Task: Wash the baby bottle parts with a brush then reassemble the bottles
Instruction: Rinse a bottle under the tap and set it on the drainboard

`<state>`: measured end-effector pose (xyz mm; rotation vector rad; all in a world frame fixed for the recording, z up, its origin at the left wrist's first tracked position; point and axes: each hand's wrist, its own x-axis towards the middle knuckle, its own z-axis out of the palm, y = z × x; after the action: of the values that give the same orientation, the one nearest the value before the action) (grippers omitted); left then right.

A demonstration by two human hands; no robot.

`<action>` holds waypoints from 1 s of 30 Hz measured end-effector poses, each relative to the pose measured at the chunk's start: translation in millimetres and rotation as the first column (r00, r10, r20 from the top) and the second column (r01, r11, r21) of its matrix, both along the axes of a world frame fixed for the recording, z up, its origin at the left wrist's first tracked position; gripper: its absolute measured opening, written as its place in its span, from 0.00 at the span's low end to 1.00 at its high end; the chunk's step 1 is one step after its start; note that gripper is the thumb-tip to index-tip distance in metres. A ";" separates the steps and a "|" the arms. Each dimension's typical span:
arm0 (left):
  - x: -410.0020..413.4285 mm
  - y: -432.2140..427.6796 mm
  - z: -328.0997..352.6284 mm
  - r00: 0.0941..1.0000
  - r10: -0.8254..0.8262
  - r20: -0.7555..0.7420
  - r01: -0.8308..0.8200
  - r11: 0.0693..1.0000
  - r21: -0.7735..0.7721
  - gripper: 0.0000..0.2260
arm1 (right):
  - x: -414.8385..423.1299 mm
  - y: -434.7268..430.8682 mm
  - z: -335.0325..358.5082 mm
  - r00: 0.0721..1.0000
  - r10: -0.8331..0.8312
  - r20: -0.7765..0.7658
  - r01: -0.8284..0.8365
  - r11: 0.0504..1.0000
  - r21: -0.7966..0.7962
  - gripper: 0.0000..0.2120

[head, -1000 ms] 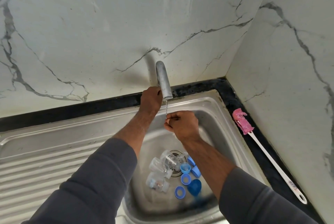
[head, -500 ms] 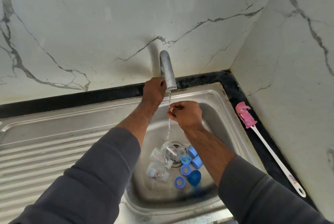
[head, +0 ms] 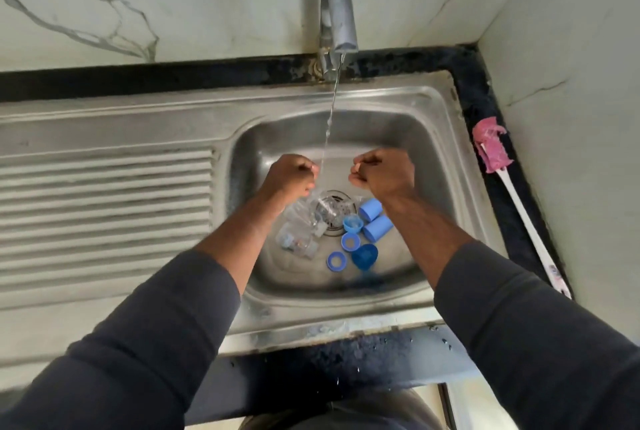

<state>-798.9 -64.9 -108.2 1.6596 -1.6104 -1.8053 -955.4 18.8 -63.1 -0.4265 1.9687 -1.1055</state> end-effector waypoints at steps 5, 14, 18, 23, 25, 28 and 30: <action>36.7 18.5 -38.0 0.909 -0.101 0.404 0.122 0.992 -0.027 0.06 | 17.8 29.3 -50.2 0.969 0.244 0.043 -0.243 0.904 0.352 0.05; 42.2 53.0 -52.9 0.719 -0.365 0.592 0.371 0.921 0.119 0.10 | 75.1 32.3 -99.5 0.881 0.254 0.400 -0.431 0.779 0.455 0.09; 48.7 57.6 -55.4 0.686 -0.395 0.610 0.423 0.900 0.107 0.08 | 81.8 32.7 -115.4 0.909 0.210 0.361 -0.377 0.782 0.496 0.07; 55.8 64.4 -51.1 0.639 -0.522 0.566 0.537 0.829 0.158 0.15 | 76.5 43.9 -113.7 0.906 0.266 0.329 -0.410 0.744 0.527 0.10; 56.1 66.6 -39.1 0.610 -0.539 0.581 0.570 0.808 0.151 0.24 | 66.7 44.5 -102.0 0.882 0.401 0.248 -0.471 0.734 0.488 0.06; 55.8 65.9 -22.3 0.667 -0.479 0.571 0.545 0.836 0.065 0.30 | 48.4 42.1 -83.3 0.884 0.443 0.148 -0.466 0.817 0.340 0.08; 46.8 56.3 -10.9 0.741 -0.435 0.511 0.530 0.846 -0.049 0.28 | 34.4 34.2 -66.3 0.933 0.352 0.076 -0.361 0.906 0.222 0.07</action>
<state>-752.1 -8.6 -119.1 1.8116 -2.5579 -1.3973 -920.9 53.0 -129.4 -0.6075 1.8665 -0.6378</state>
